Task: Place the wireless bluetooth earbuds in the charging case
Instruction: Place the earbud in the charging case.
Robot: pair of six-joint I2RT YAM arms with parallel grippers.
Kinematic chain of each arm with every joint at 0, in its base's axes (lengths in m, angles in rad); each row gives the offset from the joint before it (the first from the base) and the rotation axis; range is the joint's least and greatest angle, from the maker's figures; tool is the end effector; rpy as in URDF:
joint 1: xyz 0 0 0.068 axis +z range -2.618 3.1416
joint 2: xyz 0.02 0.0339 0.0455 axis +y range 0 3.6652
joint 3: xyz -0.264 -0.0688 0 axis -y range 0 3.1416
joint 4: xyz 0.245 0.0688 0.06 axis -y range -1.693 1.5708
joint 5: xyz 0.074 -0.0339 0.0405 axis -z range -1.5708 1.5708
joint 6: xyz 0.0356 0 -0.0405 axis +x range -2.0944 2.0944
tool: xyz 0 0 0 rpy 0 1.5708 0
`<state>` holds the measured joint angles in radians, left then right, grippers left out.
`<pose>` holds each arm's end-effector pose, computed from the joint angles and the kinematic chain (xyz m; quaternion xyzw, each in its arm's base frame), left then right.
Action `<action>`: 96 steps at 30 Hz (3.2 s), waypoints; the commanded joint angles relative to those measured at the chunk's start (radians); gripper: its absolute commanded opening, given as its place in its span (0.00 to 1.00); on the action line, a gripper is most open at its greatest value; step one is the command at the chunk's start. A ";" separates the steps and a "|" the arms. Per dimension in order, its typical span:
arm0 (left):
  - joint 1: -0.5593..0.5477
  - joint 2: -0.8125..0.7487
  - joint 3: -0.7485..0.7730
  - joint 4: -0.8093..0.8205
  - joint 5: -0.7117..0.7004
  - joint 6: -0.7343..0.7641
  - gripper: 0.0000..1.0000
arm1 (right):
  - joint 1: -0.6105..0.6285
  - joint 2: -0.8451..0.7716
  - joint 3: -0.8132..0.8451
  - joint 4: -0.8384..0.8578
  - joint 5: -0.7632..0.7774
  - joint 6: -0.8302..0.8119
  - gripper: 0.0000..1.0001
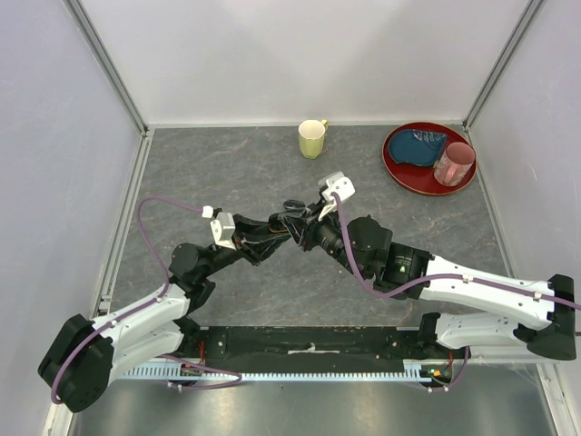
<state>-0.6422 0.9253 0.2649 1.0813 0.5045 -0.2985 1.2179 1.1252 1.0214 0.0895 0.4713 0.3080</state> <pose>0.1398 -0.1261 0.2644 0.2964 0.4830 -0.4893 0.6629 0.1057 0.2401 0.3845 -0.1570 0.6941 0.3516 0.6083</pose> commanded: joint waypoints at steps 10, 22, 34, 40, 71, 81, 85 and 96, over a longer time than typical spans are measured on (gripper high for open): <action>-0.005 -0.059 0.027 0.057 -0.034 -0.013 0.02 | 0.017 0.008 -0.018 -0.005 0.041 -0.023 0.00; -0.005 -0.065 0.027 0.057 -0.034 -0.016 0.02 | 0.057 0.012 -0.044 0.022 0.124 -0.078 0.00; -0.005 -0.074 0.022 0.045 -0.038 -0.016 0.02 | 0.094 0.008 -0.046 0.088 0.173 -0.167 0.00; -0.005 -0.072 0.020 0.043 -0.037 -0.014 0.02 | 0.100 0.018 -0.034 0.099 0.184 -0.198 0.00; -0.005 -0.108 -0.004 0.063 -0.004 -0.010 0.02 | 0.131 0.007 -0.066 0.148 0.237 -0.300 0.00; -0.005 -0.108 -0.010 0.069 0.000 -0.005 0.02 | 0.129 0.001 -0.075 0.145 0.213 -0.300 0.00; -0.005 -0.108 -0.010 0.066 -0.040 -0.005 0.02 | 0.131 -0.001 -0.070 0.107 0.175 -0.300 0.00; -0.005 -0.106 -0.001 0.075 -0.110 -0.010 0.02 | 0.132 0.008 -0.052 0.018 0.110 -0.302 0.00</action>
<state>-0.6491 0.8295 0.2474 1.0714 0.4786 -0.2989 1.3449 1.1416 0.9558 0.1837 0.6189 0.0170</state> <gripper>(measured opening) 0.350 0.253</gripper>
